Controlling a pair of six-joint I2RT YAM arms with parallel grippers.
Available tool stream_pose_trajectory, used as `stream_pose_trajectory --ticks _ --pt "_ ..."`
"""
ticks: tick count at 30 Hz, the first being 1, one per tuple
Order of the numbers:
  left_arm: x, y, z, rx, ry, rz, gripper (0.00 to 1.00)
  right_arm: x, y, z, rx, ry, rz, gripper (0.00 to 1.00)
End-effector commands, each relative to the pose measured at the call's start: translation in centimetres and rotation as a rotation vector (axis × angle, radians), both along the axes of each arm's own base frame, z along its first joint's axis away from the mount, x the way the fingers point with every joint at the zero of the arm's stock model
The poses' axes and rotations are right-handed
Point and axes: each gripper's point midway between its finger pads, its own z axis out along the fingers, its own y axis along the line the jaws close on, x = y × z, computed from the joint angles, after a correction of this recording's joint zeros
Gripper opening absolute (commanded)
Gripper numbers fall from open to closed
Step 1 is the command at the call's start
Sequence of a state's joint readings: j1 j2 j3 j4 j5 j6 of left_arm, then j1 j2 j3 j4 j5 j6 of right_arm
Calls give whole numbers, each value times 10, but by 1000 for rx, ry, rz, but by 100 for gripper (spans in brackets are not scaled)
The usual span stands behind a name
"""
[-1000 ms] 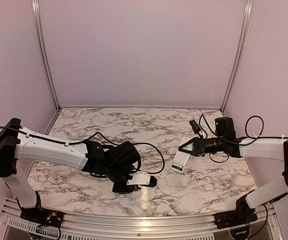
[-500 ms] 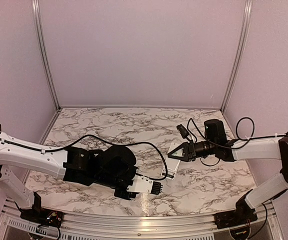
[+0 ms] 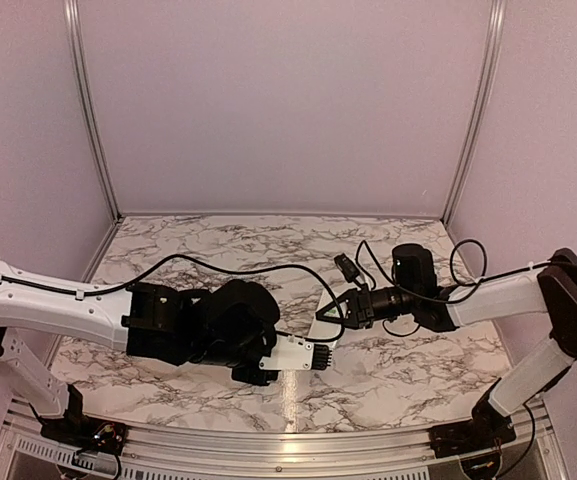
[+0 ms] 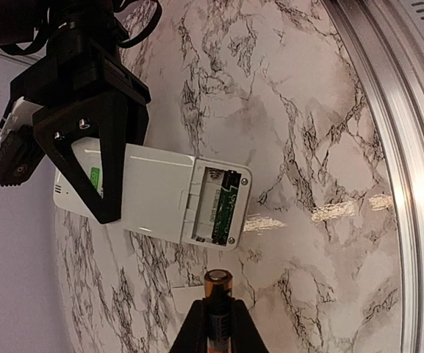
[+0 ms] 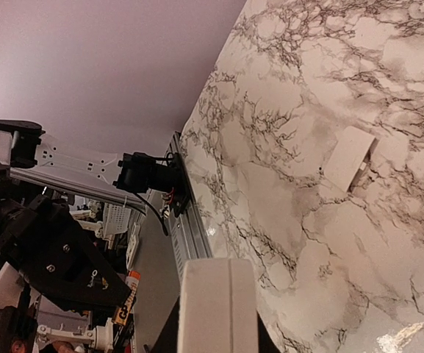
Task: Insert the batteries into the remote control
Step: Place the battery in the battery compartment.
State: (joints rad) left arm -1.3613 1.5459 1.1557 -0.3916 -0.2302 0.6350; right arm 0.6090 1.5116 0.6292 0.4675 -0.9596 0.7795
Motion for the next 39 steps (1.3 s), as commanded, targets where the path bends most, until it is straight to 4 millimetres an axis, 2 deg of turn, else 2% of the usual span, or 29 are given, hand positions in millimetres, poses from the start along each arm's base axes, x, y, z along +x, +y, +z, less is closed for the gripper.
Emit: stream_pose_trajectory --ticks 1,5,17,27,39 --pt "14 11 -10 127 -47 87 0 1 17 6 52 3 -9 0" --pt "21 12 -19 190 -74 113 0 -1 25 0 74 48 -12 0" --pt "13 3 -36 246 -62 73 5 -11 47 -9 78 98 9 0" --pt "6 0 -44 275 -32 44 8 -13 49 -9 92 114 10 0" --pt "9 3 -54 312 -45 55 11 -22 55 -11 115 152 35 0"
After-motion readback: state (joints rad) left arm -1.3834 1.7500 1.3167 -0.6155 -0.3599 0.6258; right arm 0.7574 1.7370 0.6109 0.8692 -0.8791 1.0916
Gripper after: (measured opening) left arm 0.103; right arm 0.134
